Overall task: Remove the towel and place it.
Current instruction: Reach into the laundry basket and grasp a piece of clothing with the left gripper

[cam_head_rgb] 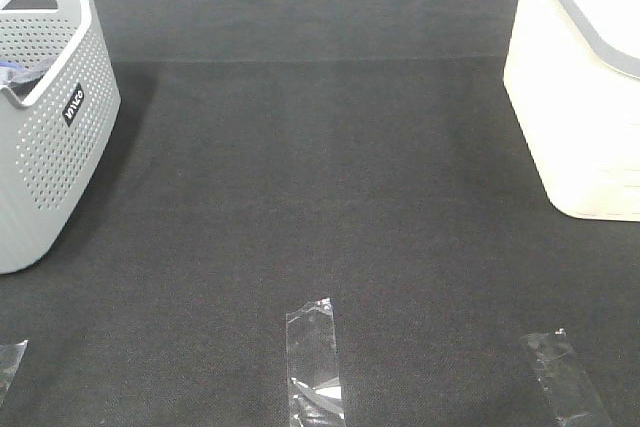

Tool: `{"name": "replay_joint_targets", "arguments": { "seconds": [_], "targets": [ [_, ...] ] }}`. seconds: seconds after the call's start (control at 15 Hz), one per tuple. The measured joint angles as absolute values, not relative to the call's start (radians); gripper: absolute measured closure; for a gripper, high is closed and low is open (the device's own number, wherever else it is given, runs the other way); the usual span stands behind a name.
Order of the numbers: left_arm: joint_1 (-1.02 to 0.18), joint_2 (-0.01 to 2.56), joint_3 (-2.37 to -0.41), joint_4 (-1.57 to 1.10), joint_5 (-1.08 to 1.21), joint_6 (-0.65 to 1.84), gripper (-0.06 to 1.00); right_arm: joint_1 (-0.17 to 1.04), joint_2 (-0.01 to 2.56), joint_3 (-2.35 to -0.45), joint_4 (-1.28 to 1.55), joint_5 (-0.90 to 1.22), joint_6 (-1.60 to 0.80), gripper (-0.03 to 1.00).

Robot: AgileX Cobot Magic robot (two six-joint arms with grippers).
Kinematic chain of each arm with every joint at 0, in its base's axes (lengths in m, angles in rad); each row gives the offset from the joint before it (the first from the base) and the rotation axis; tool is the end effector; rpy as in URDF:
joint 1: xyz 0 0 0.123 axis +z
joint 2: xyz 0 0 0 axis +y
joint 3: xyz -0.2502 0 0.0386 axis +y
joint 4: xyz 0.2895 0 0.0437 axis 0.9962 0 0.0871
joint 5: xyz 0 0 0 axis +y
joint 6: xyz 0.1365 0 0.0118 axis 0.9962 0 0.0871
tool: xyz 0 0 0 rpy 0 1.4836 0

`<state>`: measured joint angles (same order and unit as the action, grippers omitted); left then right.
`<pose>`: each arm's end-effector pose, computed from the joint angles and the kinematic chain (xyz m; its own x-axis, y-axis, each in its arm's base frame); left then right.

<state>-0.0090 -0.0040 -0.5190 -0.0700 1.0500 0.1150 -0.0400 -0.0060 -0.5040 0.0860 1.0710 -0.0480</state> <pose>0.1023 -0.0092 0.2848 -0.4183 0.0837 -0.9044 0.0977 0.9941 0.0468 0.1028 0.0062 0.2773 -0.4543 0.0115 -0.8908 -0.0303 0.9991 0.0283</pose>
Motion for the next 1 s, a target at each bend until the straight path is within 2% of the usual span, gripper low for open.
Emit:
{"name": "replay_joint_targets", "arguments": {
  "seconds": [1.0],
  "targets": [
    [-0.009, -0.004, -0.519, -0.070, 1.050, 0.115, 0.29, -0.040, -0.006, -0.504, 0.086, 1.071, -0.048, 0.21]
  ]
}}
